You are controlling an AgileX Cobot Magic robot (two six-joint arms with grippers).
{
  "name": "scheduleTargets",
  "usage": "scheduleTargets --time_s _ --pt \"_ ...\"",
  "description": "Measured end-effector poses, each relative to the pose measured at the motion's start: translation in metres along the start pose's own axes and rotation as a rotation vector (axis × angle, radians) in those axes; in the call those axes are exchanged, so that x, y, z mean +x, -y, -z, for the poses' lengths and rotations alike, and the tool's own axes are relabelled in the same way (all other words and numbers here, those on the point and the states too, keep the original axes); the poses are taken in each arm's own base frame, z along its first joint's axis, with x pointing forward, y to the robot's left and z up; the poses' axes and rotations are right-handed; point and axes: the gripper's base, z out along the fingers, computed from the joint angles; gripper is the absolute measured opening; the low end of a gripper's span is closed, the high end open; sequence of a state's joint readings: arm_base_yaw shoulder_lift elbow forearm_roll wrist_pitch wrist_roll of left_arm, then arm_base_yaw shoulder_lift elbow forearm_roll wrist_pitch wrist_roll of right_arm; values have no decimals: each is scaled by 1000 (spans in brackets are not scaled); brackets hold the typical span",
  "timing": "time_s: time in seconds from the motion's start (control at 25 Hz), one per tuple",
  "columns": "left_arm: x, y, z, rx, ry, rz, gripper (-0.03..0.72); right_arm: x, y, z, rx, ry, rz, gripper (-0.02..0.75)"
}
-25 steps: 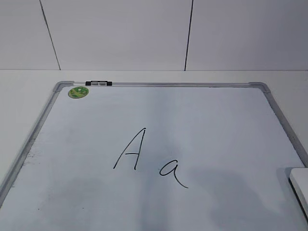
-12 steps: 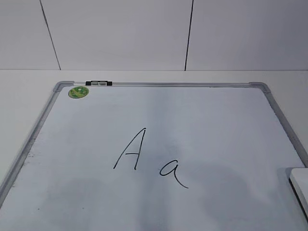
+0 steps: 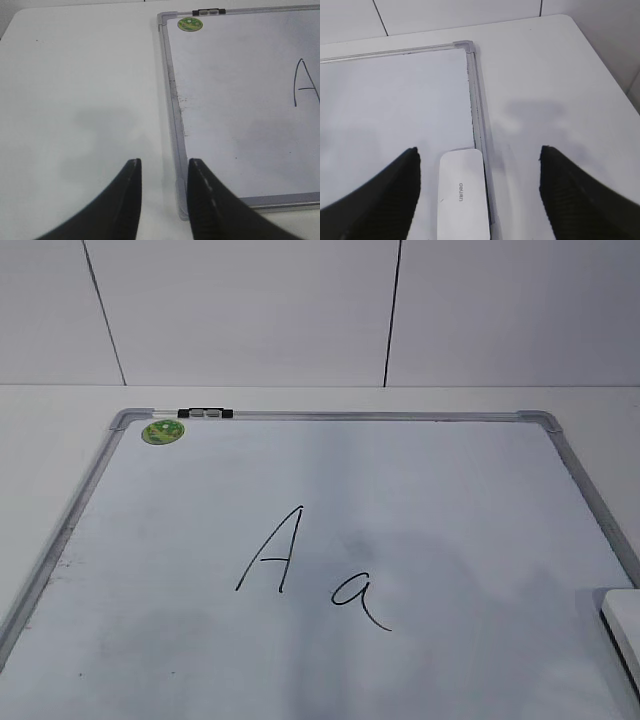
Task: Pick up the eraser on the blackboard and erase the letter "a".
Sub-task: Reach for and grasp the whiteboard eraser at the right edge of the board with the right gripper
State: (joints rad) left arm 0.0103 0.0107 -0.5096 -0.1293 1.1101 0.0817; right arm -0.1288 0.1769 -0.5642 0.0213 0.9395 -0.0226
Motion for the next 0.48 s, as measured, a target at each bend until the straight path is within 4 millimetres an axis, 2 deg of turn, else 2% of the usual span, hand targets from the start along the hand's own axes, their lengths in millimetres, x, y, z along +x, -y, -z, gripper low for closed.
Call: scheduleTargets --time_s 0.2,0.48 --pt "0 0 0 0 0 0 235 -15 0 -10 -9 -53 -8 592" --pt "0 0 0 0 0 0 235 -21 -2 -26 -33 -140 -30 592"
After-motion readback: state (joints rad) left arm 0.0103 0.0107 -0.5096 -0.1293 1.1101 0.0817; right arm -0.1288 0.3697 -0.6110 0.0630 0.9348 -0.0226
